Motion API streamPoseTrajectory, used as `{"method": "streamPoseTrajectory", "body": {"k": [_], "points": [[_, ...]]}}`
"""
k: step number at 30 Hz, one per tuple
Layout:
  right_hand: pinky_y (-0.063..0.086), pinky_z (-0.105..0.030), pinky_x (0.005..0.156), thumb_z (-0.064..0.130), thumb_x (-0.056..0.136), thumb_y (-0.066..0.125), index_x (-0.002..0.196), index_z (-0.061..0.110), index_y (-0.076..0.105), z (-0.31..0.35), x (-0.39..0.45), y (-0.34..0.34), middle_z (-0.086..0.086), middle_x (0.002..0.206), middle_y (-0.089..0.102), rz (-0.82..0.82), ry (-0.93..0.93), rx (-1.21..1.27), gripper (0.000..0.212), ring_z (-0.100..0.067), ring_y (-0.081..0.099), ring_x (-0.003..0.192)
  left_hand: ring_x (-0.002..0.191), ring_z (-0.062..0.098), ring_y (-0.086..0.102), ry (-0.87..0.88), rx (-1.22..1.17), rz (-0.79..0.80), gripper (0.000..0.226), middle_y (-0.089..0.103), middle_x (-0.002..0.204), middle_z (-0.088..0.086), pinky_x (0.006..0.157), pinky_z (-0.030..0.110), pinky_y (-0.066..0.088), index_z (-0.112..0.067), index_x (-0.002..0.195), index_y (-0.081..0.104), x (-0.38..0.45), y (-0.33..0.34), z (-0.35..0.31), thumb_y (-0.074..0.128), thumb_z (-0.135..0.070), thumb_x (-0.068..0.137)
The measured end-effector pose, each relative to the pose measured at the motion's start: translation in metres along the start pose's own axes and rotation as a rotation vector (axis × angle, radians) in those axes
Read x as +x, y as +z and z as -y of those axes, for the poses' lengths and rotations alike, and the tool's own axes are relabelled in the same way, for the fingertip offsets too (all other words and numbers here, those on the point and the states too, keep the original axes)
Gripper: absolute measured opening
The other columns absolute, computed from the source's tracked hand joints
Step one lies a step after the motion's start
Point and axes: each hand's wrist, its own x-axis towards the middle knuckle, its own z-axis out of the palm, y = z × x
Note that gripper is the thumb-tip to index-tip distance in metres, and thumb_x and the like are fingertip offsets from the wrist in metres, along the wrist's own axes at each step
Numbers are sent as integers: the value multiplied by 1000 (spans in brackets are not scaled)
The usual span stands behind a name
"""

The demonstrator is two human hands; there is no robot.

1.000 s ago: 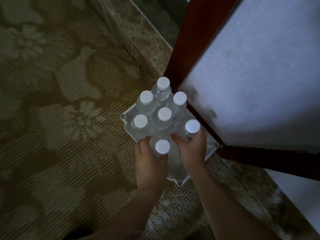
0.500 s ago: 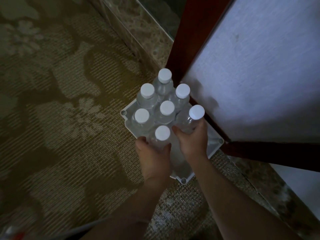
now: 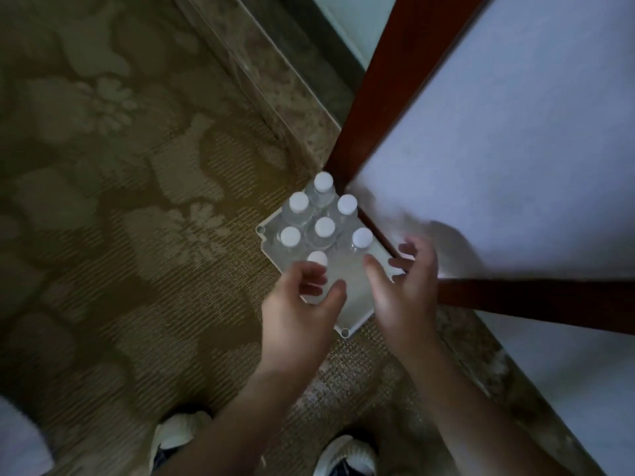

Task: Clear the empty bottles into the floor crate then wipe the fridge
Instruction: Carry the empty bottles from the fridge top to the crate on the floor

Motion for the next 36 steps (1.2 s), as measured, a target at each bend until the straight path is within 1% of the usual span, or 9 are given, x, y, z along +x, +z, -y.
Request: {"method": "streamPoseTrajectory", "body": {"k": [5,8,13,17,20,23,25,30,36], "points": [[51,-24,88,31,85,74,122,24,54,131,-27,-52,11,116,59,89,-179,-3,43,-4,57,106,84,7,67,288,59,33,19,69,89,-12,73,33,58,-29,97,67,-29,-77,-128,77,-36,82],[46,-12,85,31,84,75,122,26,53,226,-48,-91,14,116,58,94,-276,-8,44,-1,56,106,86,8,67,419,87,-21,23,69,90,-13,74,35,59,-29,98,66,-58,-127,-213,70,-42,80],[44,-5,82,41,78,70,123,25,54,404,-92,-170,18,113,59,128,-447,29,50,3,57,106,88,9,68,642,144,-77,28,67,92,-15,71,27,57,-27,102,65,-138,-210,-374,65,-45,81],[43,-7,83,48,76,65,121,22,55,552,-134,-235,13,112,62,130,-619,78,52,-2,59,104,88,12,69,789,88,-80,24,68,93,-15,70,28,58,-28,100,66,-215,-283,-507,67,-41,81],[44,-12,86,50,75,66,120,27,54,656,-171,-279,19,114,60,120,-713,123,52,-7,61,107,86,14,70,925,56,-131,23,69,92,-12,70,30,58,-26,99,67,-268,-336,-592,69,-37,79],[45,-13,86,54,75,66,119,31,52,759,-221,-326,18,113,61,103,-877,152,52,-9,61,108,84,16,70,1061,-15,-199,22,70,90,-10,70,24,57,-29,97,68,-328,-390,-677,69,-38,77],[45,-12,86,54,75,67,118,32,52,802,-245,-343,19,114,60,116,-941,167,51,-9,60,110,86,15,70,1123,-57,-223,22,70,91,-11,71,18,55,-32,97,67,-355,-413,-714,68,-40,76],[46,-12,84,52,76,66,120,27,54,903,-319,-384,17,111,61,40,-1147,244,52,-10,61,106,92,15,69,1303,-81,-316,25,70,97,-12,73,18,56,-28,101,66,-435,-484,-793,63,-41,79],[48,-11,82,60,75,61,120,33,52,969,-367,-388,22,110,60,85,-1305,339,53,-4,60,104,90,14,69,1403,-85,-511,17,71,96,-11,72,14,52,-36,99,65,-496,-547,-825,63,-38,82]]}}
